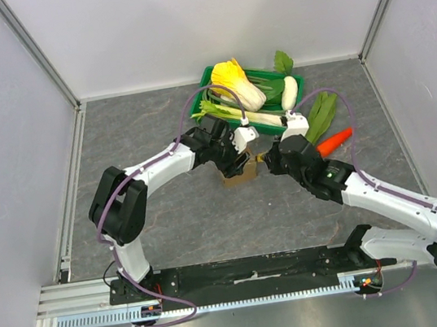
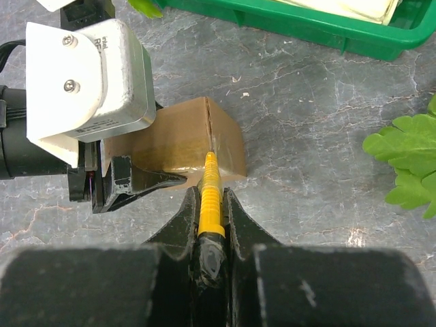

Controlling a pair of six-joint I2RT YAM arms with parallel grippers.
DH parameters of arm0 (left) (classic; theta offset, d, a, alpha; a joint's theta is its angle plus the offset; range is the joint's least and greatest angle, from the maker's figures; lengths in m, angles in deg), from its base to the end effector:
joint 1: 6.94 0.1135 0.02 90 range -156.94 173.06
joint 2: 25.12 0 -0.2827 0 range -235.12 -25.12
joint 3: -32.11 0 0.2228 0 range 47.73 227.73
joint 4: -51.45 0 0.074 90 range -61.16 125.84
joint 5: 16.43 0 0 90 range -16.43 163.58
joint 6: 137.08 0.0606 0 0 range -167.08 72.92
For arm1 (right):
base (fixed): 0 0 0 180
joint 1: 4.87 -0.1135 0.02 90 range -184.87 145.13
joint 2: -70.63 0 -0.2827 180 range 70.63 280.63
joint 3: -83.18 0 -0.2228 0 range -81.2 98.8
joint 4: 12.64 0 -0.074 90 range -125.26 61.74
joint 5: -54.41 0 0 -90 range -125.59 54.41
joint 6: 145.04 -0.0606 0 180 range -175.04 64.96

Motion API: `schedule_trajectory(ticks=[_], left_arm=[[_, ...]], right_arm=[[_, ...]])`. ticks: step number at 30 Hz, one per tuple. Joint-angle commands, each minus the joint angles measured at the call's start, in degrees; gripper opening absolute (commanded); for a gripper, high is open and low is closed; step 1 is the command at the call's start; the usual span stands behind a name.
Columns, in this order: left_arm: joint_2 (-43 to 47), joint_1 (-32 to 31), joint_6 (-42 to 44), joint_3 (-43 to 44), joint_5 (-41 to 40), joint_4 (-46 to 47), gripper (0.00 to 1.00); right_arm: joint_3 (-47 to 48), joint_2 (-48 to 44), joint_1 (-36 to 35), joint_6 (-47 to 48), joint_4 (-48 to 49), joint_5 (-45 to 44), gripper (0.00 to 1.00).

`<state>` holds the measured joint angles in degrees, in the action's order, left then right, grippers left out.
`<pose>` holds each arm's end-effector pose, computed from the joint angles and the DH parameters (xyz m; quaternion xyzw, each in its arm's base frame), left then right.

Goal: Unpack the express box

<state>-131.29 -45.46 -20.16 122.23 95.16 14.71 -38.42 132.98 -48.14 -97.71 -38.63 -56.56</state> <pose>0.2926 -0.2614 0.2196 0.5535 0.7509 -0.2083 0.2939 0.1781 0.1379 0.2834 0.0866 0.8518 0.2201 0.4675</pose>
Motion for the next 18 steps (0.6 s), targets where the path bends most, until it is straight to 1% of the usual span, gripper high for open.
schedule_trajectory(ticks=[1,4,8,14,15,16,17,18], left_arm=[[-4.75,2.22,-3.45,-0.93,-9.81,-3.22,0.29],[-4.84,2.22,-3.45,-0.76,-9.72,-3.40,0.29],[-4.31,2.22,-3.45,-0.85,-7.53,-3.31,0.32],[-0.89,2.22,-5.64,0.29,-1.91,-3.05,0.42],[-0.36,2.22,-6.00,0.56,-1.11,-3.13,0.46],[1.30,2.22,-6.61,1.52,1.42,-3.13,0.53],[1.93,2.22,-6.88,1.79,2.23,-2.87,0.65],[3.15,2.22,-6.96,2.05,3.63,-2.87,0.67]], right_arm=[[0.98,-2.58,-0.86,-1.18,-8.26,5.59,0.00],[1.42,-4.07,-0.86,-1.18,-9.49,4.02,0.00],[2.13,-6.18,-0.86,-1.80,-9.84,0.59,0.00],[3.53,-5.40,-0.86,-1.36,-10.19,-1.26,0.00],[3.36,-5.31,-0.86,-1.44,-10.20,-1.26,0.00],[3.36,-5.04,-0.86,-1.45,-10.20,-1.26,0.00],[3.27,-4.96,-0.86,-1.45,-10.11,-1.26,0.00],[3.27,-4.95,-0.86,-1.36,-10.19,-1.44,0.00]])
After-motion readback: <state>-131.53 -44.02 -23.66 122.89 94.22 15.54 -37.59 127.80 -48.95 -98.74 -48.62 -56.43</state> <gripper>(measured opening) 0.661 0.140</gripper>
